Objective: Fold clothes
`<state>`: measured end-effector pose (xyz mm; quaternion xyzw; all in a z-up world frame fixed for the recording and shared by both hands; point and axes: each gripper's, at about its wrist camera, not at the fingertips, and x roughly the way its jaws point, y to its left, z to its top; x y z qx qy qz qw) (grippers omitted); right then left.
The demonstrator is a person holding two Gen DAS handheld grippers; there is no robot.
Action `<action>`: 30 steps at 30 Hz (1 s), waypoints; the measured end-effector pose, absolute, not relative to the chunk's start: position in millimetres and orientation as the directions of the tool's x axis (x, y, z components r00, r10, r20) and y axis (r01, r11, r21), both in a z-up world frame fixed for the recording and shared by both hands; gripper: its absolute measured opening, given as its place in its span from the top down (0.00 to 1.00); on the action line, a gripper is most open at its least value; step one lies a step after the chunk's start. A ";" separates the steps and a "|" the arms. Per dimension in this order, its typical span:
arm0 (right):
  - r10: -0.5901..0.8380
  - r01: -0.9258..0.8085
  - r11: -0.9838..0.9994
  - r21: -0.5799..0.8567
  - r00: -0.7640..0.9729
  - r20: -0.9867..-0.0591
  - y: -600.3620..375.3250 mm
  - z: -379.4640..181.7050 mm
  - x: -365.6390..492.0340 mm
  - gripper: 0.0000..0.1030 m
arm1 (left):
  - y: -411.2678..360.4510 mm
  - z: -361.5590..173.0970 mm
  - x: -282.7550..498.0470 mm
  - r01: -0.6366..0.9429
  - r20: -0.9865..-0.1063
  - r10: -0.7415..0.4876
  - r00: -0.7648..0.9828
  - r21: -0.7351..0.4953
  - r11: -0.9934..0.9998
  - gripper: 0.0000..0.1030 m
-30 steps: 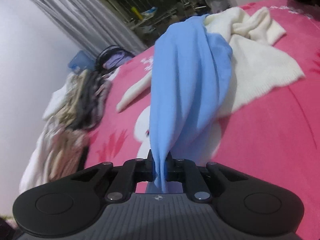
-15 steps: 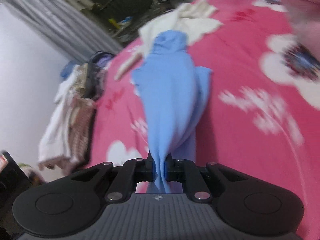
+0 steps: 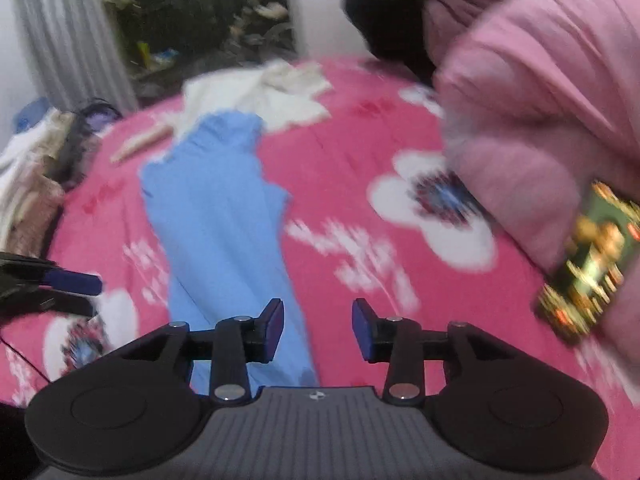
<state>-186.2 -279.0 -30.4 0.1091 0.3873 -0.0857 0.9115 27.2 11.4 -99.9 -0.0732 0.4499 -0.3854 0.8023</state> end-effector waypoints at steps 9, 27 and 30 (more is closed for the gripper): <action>0.151 -0.177 0.983 0.039 0.681 -0.717 -159.5 -84.7 -3.7 0.34 | 57.9 -118.1 80.5 0.234 -0.703 -0.472 0.533 -0.413 0.880 0.44; 0.076 0.444 0.612 0.654 0.790 -0.608 -370.6 -115.6 -59.7 0.93 | 4.6 -133.0 92.9 0.396 -0.672 -0.562 0.482 -0.406 0.824 0.43; 0.047 0.587 0.425 0.689 0.746 -0.664 -405.0 -145.0 -107.6 0.93 | -16.9 -132.7 85.5 0.459 -0.679 -0.580 0.449 -0.382 0.802 0.43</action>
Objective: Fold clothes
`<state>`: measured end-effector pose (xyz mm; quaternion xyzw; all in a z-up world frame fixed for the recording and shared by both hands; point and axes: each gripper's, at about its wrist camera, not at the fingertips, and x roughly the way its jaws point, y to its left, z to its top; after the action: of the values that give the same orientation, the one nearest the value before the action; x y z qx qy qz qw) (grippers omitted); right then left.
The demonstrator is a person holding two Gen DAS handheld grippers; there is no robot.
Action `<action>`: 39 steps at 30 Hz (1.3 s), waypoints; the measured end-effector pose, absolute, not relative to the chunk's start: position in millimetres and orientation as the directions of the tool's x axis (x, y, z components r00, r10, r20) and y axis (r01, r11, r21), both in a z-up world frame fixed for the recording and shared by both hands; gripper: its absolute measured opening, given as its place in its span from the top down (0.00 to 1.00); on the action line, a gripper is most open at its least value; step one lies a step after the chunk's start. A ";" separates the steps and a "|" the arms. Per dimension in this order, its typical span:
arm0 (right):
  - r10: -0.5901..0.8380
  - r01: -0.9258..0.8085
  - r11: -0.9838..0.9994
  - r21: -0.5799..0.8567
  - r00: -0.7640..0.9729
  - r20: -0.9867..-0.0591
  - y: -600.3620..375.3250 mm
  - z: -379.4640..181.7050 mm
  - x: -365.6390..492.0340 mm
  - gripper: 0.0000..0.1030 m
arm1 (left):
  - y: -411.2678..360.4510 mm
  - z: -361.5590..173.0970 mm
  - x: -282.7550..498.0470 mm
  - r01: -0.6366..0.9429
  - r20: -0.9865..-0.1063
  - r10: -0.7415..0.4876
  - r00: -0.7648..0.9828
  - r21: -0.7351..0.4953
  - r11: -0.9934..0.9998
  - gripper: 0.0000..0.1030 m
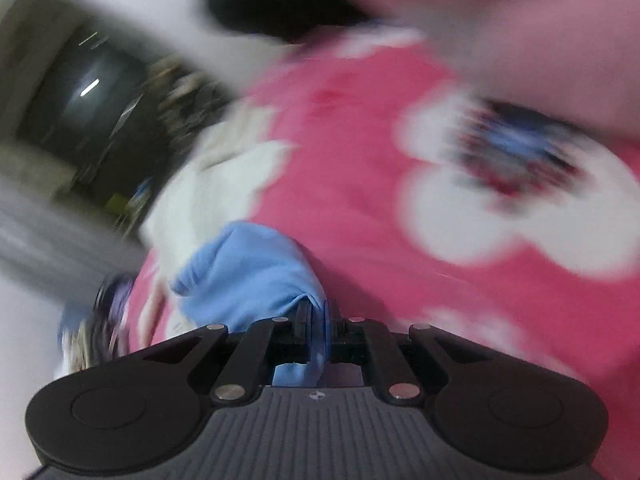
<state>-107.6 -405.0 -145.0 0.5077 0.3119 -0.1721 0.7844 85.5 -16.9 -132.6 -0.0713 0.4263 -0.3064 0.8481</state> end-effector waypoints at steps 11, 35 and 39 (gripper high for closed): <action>0.002 0.586 0.516 0.624 0.728 -0.685 -397.8 -117.9 -148.6 0.72 | -90.0 -131.7 92.9 0.615 -0.706 -0.601 0.374 -0.297 0.731 0.43; -0.157 0.623 0.645 0.443 0.675 -0.721 -405.1 -118.4 -86.9 0.93 | -112.5 -130.3 80.3 0.700 -0.630 -0.659 0.411 -0.245 0.671 0.95; -0.166 0.640 0.623 0.449 0.670 -0.724 -401.8 -109.2 -136.2 0.93 | -86.6 -108.7 58.3 0.730 -0.598 -0.707 0.378 -0.278 0.625 0.95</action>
<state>-136.2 -401.8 -109.2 0.3616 0.3279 -0.2399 0.8391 58.3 -86.6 -108.7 0.0162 0.3518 -0.4328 0.8298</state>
